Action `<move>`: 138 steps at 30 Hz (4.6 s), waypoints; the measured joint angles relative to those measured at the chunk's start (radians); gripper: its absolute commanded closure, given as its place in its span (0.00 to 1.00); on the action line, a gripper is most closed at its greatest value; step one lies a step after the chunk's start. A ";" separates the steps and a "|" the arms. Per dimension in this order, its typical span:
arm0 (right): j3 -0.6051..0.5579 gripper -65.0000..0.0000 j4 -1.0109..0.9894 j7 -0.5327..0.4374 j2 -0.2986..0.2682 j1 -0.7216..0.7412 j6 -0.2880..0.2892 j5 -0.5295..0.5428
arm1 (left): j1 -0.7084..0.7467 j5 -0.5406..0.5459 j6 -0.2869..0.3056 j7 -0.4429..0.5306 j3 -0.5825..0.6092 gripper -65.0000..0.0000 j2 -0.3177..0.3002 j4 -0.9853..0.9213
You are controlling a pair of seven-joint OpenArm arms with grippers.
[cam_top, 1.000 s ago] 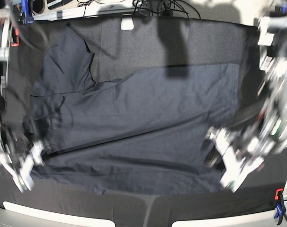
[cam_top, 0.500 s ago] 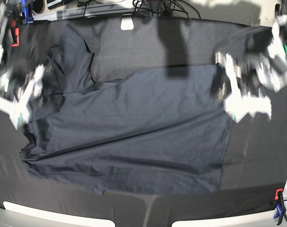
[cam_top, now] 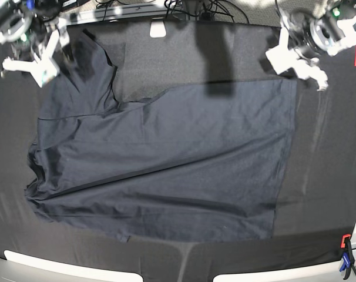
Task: Layout the t-shirt on the table in an organized manner, then fold the t-shirt properly
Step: 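Release the shirt and raise both grippers toward the collar edge, then grasp the collar edge with both grippers and pull it taut, then lift the collar edge with both grippers and fold it toward the hem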
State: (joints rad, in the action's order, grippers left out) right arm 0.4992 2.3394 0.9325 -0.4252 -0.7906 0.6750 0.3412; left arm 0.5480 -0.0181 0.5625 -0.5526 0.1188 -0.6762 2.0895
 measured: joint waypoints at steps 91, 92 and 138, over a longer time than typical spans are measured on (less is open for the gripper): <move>-0.850 1.00 -0.396 -0.015 -0.092 0.105 -0.675 -0.914 | -0.190 -0.331 -0.124 -0.034 0.184 1.00 -0.005 -0.296; -0.850 1.00 -0.373 -0.015 -0.099 0.078 -0.674 -0.918 | -0.191 -0.328 -0.124 -0.088 0.184 1.00 -0.002 -0.296; -0.844 1.00 -0.078 0.167 -0.336 -0.331 -1.015 -1.305 | -0.003 -0.274 -0.242 -0.359 0.182 1.00 -0.012 0.114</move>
State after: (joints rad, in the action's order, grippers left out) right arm -0.3447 2.2612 1.0992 -0.7612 -1.1213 -0.3405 -0.9634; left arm 0.5449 -0.2924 0.3206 -0.9115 0.3012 -0.6880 2.2040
